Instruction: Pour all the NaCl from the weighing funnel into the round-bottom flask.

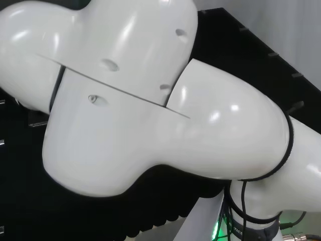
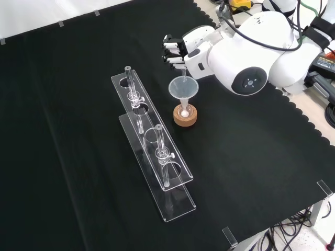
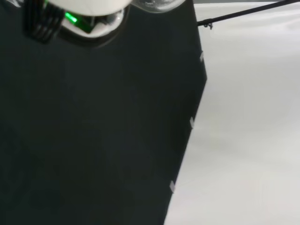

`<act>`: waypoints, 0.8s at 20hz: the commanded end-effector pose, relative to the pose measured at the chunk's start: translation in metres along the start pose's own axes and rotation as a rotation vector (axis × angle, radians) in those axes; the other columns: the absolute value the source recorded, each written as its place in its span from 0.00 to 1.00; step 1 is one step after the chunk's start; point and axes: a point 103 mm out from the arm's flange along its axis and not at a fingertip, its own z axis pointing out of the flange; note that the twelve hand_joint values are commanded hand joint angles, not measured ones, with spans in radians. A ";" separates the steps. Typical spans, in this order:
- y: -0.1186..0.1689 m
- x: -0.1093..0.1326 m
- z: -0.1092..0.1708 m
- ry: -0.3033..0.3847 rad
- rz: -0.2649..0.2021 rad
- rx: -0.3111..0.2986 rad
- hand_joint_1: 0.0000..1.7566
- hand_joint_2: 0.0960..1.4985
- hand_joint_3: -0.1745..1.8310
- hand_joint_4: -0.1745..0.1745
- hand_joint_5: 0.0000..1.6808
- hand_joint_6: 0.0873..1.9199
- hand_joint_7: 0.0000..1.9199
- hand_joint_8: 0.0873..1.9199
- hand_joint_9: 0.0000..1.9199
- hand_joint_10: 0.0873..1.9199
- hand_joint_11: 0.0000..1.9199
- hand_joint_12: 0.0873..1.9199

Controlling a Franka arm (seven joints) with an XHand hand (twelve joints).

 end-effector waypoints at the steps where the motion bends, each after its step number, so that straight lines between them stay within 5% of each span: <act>1: 0.001 -0.001 -0.002 -0.048 0.012 0.003 0.65 0.38 0.41 1.00 0.80 0.24 0.41 0.28 0.61 0.04 0.50 0.47; 13: 0.005 -0.001 0.002 -0.031 0.012 0.022 0.65 0.38 0.41 1.00 0.81 0.24 0.41 0.28 0.61 0.04 0.50 0.47; 16: 0.006 -0.005 0.004 0.031 0.007 0.035 0.65 0.38 0.41 1.00 0.81 0.24 0.41 0.28 0.61 0.04 0.50 0.47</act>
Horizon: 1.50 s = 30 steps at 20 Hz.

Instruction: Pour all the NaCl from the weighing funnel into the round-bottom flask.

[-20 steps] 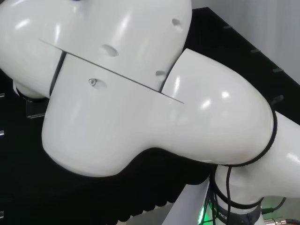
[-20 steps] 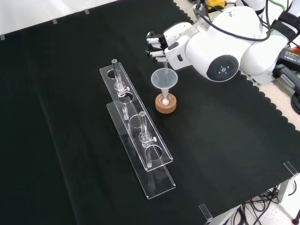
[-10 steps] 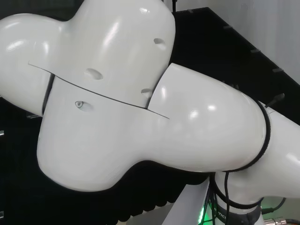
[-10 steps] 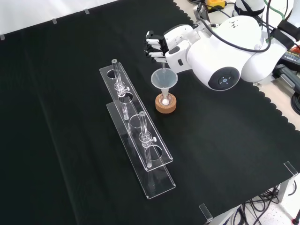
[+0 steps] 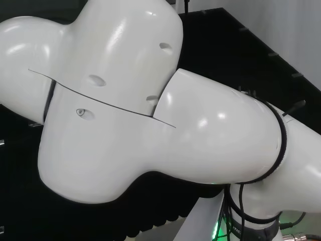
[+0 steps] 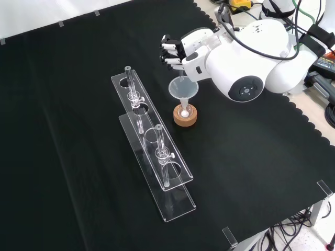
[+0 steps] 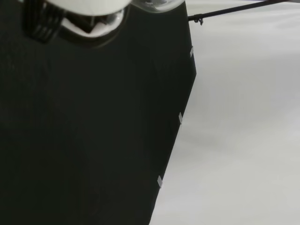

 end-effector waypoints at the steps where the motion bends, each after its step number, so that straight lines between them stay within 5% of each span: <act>1: 0.001 -0.006 0.005 0.089 -0.010 0.017 0.65 0.38 0.41 1.00 0.81 0.24 0.41 0.28 0.61 0.04 0.50 0.47; 19: 0.008 -0.022 0.020 0.449 -0.066 0.033 0.64 0.38 0.41 1.00 0.81 0.24 0.41 0.28 0.61 0.04 0.50 0.47; 30: 0.009 -0.044 0.042 0.643 -0.052 0.028 0.64 0.38 0.41 1.00 0.80 0.24 0.41 0.28 0.61 0.04 0.50 0.47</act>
